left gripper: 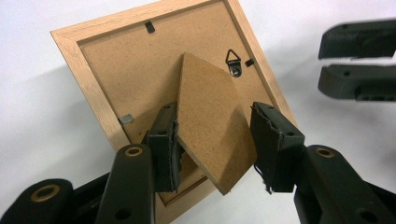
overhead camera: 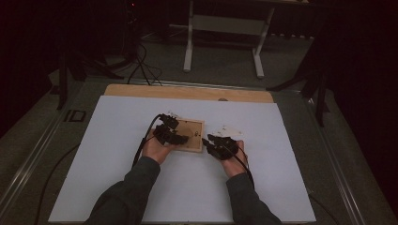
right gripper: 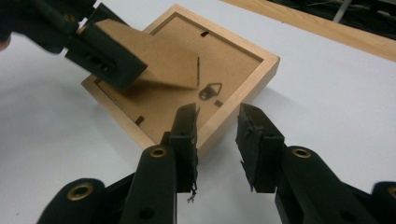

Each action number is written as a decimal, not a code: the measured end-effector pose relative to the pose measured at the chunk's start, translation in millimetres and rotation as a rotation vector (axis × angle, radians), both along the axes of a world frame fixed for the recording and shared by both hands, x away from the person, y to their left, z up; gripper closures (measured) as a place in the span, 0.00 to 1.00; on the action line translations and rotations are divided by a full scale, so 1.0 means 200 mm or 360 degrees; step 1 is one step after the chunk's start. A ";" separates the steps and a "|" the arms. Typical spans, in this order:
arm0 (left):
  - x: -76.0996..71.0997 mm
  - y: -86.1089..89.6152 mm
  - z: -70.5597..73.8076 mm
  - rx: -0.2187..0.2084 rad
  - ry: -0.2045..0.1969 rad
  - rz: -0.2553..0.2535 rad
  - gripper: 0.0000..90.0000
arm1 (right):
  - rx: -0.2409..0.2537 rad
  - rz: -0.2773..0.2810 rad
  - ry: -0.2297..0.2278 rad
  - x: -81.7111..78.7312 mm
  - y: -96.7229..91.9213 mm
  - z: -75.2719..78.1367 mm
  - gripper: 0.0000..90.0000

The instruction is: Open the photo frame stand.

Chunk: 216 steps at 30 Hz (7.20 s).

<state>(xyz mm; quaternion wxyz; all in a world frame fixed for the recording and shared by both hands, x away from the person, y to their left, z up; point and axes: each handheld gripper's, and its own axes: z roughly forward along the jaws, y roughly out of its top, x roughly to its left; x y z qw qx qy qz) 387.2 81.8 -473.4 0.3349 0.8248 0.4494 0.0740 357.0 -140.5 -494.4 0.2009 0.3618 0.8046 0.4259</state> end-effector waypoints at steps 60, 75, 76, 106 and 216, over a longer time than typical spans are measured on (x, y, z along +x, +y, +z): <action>-0.18 0.00 -0.05 0.0131 -0.0354 -0.0015 0.61 | 0.0043 0.0035 0.0091 0.20 0.00 0.14 0.59; -0.26 0.00 -0.09 0.0164 -0.0475 0.0003 0.61 | 0.0077 0.0069 0.0158 0.24 0.02 0.11 0.55; -0.26 0.00 -0.09 0.0177 -0.0485 -0.0001 0.61 | 0.0078 0.0073 0.0159 0.24 0.02 0.11 0.55; -0.33 0.02 -0.15 0.0229 -0.0564 -0.0057 0.59 | 0.0172 0.0218 0.0291 0.29 0.08 0.07 0.51; -0.18 0.21 -0.23 -0.0246 -0.0076 -0.0087 0.67 | -0.0030 0.0346 0.0057 0.06 0.14 0.14 0.52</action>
